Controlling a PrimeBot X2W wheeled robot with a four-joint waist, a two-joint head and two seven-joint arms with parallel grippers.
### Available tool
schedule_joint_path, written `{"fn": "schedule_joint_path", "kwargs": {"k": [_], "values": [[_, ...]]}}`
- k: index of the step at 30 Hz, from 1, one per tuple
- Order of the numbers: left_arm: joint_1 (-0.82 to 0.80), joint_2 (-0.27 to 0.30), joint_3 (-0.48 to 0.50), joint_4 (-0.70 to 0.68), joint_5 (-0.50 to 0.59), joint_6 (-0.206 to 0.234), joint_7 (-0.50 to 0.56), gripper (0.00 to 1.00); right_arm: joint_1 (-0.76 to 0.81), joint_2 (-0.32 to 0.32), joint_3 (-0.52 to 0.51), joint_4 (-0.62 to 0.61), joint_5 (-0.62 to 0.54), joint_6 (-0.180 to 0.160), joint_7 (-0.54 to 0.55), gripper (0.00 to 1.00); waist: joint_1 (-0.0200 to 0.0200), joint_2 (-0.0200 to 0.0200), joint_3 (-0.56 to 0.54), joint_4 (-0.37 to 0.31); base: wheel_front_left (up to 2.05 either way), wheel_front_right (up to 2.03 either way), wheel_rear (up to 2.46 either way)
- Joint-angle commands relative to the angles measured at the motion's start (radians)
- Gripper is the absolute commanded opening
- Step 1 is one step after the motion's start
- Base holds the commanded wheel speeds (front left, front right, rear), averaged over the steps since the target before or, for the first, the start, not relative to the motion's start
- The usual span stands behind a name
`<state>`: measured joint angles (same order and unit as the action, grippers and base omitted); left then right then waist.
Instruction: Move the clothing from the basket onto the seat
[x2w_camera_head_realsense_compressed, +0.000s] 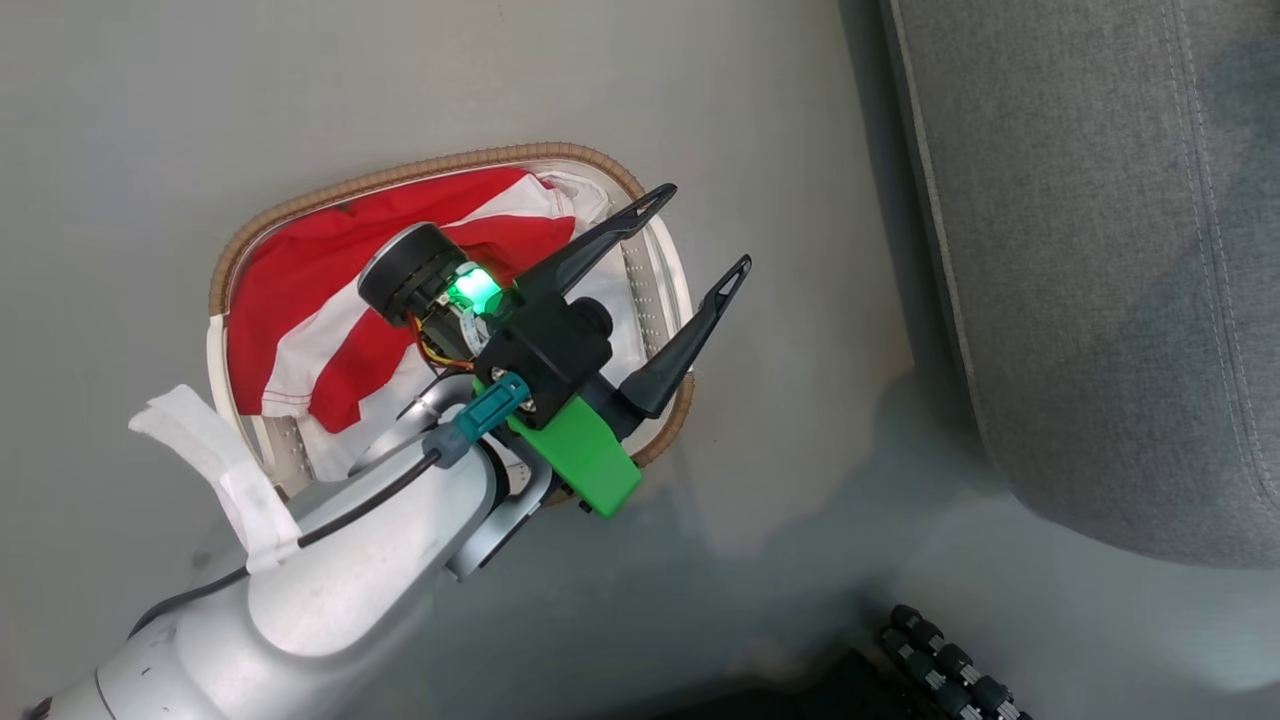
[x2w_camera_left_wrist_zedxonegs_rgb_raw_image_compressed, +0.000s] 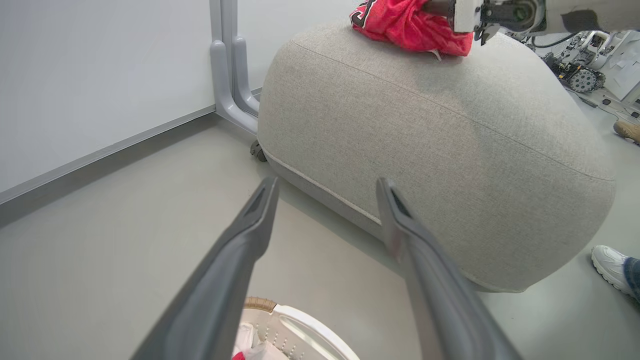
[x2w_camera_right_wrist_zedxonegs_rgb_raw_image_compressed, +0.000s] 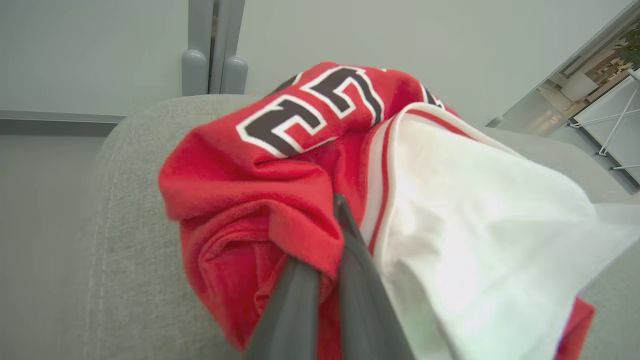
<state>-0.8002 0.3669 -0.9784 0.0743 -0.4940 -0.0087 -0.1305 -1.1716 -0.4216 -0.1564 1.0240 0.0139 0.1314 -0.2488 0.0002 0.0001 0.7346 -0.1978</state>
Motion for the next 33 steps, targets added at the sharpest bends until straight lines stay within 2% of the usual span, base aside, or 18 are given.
{"fn": "schedule_joint_path", "kwargs": {"k": [1, 8, 11, 22, 26, 33], "values": [[-0.003, 0.01, 0.0, 0.003, -0.006, 0.005, 0.001, 1.0, 0.019, -0.008, 0.004, 0.006, 0.005, -0.001, -0.008, 1.0, -0.0002, -0.0001, -0.005, -0.006, 0.0, 0.0, 0.0], [0.01, 0.016, 0.003, 0.017, -0.02, 0.008, -0.009, 1.0, 0.05, 0.006, 0.053, -0.003, 0.038, -0.001, -0.016, 1.0, -0.0002, -0.0001, -0.039, -0.028, 0.0, 0.0, 0.0], [0.019, 0.009, 0.005, 0.03, -0.032, 0.002, -0.023, 1.0, 0.078, 0.008, 0.071, -0.05, 0.062, -0.001, -0.017, 1.0, -0.0002, -0.0001, -0.065, -0.033, 0.0, 0.0, 0.0], [0.075, -0.023, 0.026, 0.113, -0.083, 0.004, -0.092, 1.0, 0.344, 0.004, 0.176, -0.248, 0.139, -0.001, -0.017, 1.0, -0.0002, -0.0001, -0.221, -0.027, 0.0, 0.0, 0.0], [0.107, -0.035, 0.046, 0.145, -0.101, 0.011, -0.115, 1.0, 0.395, 0.005, 0.198, -0.3, 0.15, -0.001, -0.017, 1.0, -0.0002, -0.0001, -0.288, -0.01, 0.0, 0.0, 0.0], [0.189, -0.085, 0.137, 0.202, -0.139, 0.016, -0.135, 1.0, 0.47, 0.03, 0.18, -0.377, 0.164, -0.001, -0.018, 1.0, -0.0002, -0.0001, -0.415, 0.067, 0.0, 0.0, 0.0]]}}
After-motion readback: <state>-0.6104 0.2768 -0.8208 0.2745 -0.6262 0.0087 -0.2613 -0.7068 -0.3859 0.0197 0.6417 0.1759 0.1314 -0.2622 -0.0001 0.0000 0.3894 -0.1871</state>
